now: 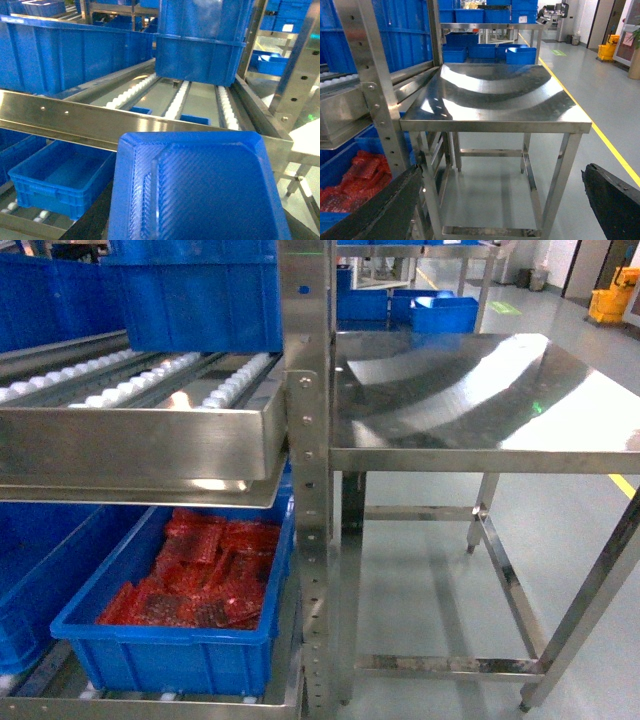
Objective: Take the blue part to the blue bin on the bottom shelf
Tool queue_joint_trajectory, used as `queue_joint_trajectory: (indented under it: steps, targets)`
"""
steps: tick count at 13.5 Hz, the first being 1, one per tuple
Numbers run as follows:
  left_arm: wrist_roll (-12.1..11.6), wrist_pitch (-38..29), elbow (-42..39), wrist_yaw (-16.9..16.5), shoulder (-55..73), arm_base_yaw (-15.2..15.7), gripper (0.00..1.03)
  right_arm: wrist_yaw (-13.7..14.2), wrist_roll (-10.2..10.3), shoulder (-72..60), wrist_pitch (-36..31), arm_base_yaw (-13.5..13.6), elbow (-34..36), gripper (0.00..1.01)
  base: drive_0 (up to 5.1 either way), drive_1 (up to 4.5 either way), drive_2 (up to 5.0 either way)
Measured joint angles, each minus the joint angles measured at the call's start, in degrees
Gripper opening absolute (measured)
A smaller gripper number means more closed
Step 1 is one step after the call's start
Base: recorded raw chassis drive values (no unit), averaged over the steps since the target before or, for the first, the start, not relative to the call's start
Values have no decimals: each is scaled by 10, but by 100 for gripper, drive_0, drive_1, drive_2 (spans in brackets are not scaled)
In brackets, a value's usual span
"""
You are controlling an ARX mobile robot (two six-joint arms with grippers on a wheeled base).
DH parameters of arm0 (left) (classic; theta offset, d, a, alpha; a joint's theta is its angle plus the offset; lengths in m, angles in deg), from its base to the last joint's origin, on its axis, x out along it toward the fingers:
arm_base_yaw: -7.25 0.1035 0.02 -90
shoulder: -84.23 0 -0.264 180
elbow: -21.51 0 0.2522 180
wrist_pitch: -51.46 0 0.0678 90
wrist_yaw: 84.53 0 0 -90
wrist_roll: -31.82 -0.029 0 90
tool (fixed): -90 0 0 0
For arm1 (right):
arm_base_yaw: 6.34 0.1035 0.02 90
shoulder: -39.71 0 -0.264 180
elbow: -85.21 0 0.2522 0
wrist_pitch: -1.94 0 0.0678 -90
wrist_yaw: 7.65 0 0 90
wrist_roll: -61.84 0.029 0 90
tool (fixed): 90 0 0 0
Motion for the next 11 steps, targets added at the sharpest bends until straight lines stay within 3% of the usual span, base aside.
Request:
queue_joint_trajectory:
  steps: [11]
  targets:
    - [0,-1,0,0,0,0,43,0,0,0,1,0,0,98,-505,240,240]
